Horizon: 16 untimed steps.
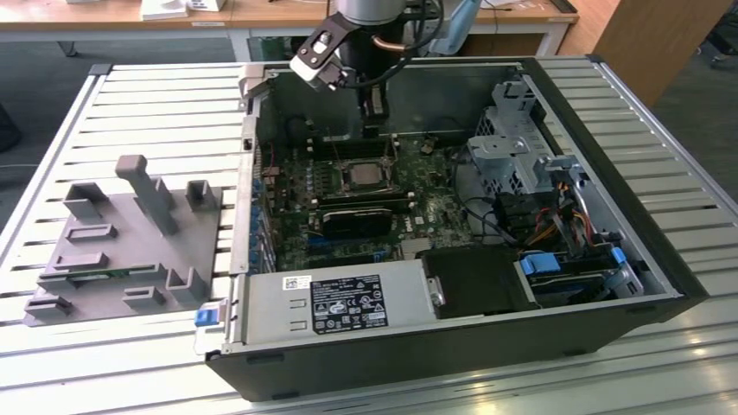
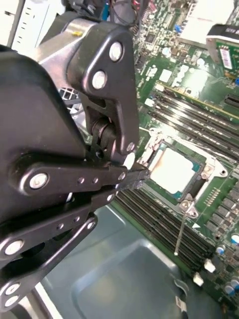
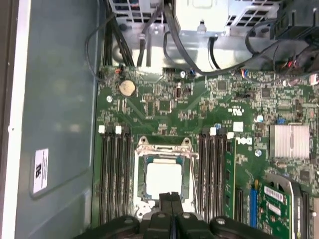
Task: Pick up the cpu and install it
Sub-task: 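Close the cpu cover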
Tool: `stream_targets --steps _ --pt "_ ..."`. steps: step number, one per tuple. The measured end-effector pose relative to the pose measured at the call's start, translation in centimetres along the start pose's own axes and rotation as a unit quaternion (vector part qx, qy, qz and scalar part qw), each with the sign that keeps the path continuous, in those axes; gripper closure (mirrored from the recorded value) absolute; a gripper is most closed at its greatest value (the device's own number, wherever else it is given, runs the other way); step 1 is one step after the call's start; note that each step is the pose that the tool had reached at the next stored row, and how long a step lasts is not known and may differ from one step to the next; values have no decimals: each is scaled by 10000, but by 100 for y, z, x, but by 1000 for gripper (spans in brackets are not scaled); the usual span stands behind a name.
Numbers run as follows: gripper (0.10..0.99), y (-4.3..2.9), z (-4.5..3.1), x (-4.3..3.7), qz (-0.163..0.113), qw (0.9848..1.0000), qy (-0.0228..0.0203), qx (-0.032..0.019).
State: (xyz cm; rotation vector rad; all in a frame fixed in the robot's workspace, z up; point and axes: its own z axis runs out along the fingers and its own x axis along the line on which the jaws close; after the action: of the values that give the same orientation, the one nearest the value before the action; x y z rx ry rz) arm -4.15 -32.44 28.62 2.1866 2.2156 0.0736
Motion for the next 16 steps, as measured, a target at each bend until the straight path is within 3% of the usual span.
stream_targets --steps 12,16 --pt "980 184 36 -4 1 10000 -1 12" --pt "980 282 73 -6 1 10000 0 35"
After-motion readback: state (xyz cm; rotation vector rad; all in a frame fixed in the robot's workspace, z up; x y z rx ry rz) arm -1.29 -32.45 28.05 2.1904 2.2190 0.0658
